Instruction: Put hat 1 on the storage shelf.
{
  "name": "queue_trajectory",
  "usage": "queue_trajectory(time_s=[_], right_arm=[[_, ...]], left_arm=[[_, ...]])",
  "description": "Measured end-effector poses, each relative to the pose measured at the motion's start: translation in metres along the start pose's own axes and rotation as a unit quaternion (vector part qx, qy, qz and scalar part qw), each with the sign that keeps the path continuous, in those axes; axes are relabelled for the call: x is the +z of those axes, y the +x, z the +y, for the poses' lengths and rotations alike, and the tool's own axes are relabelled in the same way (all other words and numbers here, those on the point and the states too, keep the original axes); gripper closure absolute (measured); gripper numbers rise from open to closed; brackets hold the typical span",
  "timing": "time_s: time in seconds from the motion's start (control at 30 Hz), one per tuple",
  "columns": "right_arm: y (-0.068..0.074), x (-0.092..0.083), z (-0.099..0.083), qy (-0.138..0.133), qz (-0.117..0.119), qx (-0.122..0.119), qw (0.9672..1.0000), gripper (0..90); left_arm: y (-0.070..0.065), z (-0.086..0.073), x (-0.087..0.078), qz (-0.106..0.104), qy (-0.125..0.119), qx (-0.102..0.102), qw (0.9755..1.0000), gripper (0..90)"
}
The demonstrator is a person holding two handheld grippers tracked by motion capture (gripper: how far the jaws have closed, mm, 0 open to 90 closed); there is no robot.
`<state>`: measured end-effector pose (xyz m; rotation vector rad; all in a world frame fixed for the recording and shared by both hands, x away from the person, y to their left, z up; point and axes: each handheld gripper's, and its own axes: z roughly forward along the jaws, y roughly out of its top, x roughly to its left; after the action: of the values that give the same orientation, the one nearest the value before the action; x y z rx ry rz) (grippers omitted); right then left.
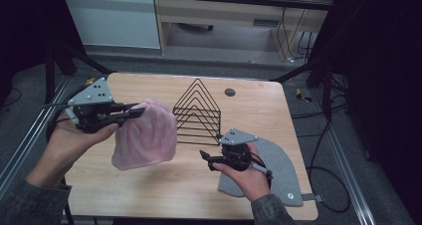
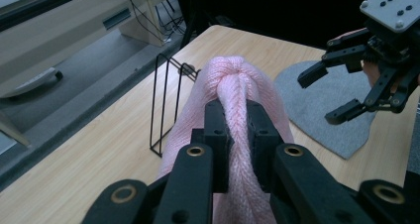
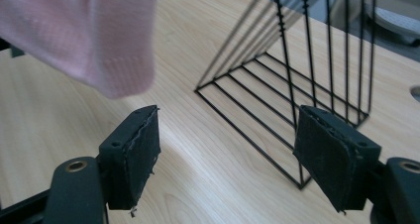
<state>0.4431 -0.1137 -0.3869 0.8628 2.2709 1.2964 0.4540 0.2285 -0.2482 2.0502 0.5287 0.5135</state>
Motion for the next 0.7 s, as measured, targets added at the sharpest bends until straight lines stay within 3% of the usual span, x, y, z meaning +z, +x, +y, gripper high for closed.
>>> queue_trajectory(time_s=[0.2,0.43,0.7], right_arm=[[0.009,0.003,0.025,-0.004,0.025,-0.023,0.9994,28.6],[0.011,0.0,0.051,-0.018,0.043,-0.029,0.9985,31.8],[0.006,-0.003,0.066,-0.017,0.041,-0.037,0.9983,31.7]], left_arm=[[0.002,0.017,0.003,-0.012,-0.012,0.001,0.9999,82.0],[0.004,0.041,0.013,-0.017,-0.018,0.007,0.9997,82.0],[0.0,0.059,0.022,-0.019,-0.025,0.017,0.9994,82.0]])
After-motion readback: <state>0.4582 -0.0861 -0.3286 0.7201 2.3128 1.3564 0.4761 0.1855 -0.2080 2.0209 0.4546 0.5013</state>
